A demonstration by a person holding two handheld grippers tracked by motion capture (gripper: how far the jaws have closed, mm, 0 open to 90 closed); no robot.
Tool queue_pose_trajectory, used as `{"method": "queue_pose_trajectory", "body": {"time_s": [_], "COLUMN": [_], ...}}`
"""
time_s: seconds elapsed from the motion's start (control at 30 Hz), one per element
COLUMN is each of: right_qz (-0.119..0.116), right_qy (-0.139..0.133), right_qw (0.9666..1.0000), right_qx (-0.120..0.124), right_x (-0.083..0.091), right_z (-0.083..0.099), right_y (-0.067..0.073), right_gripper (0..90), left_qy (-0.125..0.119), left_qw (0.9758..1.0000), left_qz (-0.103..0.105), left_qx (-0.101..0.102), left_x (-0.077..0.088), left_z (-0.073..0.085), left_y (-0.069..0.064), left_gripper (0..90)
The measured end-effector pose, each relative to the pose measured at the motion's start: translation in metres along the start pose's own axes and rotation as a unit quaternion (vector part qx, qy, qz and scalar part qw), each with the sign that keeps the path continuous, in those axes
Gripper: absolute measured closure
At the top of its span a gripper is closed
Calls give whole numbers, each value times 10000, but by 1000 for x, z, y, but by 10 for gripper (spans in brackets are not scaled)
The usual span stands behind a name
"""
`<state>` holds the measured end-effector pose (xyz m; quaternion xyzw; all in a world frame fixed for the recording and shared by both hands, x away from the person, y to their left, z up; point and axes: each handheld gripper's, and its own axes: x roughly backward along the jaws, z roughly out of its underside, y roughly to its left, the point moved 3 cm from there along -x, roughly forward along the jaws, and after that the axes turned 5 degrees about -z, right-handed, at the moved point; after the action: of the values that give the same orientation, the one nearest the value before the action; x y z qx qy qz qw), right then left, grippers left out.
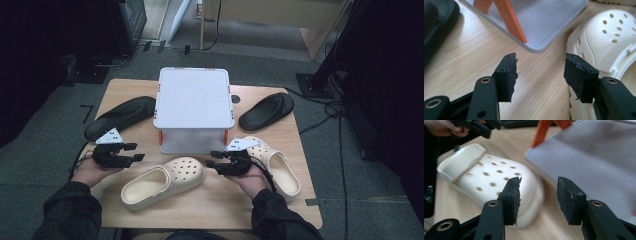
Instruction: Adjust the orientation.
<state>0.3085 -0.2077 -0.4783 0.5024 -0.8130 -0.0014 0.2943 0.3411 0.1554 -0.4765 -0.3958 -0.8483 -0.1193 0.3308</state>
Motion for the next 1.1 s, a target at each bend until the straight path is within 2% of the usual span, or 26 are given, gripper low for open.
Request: {"method": "queue_pose_trajectory", "body": {"time_s": [0.17,0.2,0.23,0.3,0.33,0.47,0.53,0.67,0.7,0.8,0.87,1.0,1.03,1.07,1.1], "right_qz": [-39,-50,-14,43,69,227,291,349,357,382,385,419,432,432,444], "right_qy": [184,244,267,294,279,243,229,179,198,213,209,221,213,213,215], "right_qw": [9996,9993,9989,9986,9986,9986,9987,9988,9987,9986,9987,9986,9986,9986,9985], "right_qx": [233,282,377,432,447,408,338,296,300,288,268,232,240,240,246], "right_x": [-16,-16,-16,-12,-9,2,5,9,9,10,10,12,12,12,13], "right_z": [1,1,0,-1,-1,-1,-1,-2,-1,0,0,2,2,2,2], "right_y": [16,17,18,17,16,8,4,1,1,1,1,1,0,0,0], "right_gripper": [504,503,503,503,503,503,503,503,503,502,501,499,499,499,498], "left_qy": [-155,-215,-317,-444,-442,-263,-164,49,43,-10,3,292,322,334,366], "left_qw": [9996,9994,9985,9971,9964,9945,9939,9910,9899,9888,9868,9835,9835,9842,9856], "left_qz": [206,270,433,625,714,924,983,1185,1269,1354,1443,1445,1404,1378,1319], "left_qx": [70,67,82,-13,-136,-410,-480,-626,-626,-632,-740,-1047,-1097,-1056,-994], "left_x": [9,12,16,19,19,11,4,-9,-10,-10,-11,-17,-18,-19,-20], "left_z": [-2,-3,-6,-9,-11,-14,-14,-14,-14,-14,-12,-7,-7,-8,-9], "left_y": [-6,-9,-13,-20,-25,-39,-43,-50,-51,-49,-50,-57,-58,-58,-56], "left_gripper": [412,404,393,375,375,390,394,432,441,467,476,470,488,488,599]}}
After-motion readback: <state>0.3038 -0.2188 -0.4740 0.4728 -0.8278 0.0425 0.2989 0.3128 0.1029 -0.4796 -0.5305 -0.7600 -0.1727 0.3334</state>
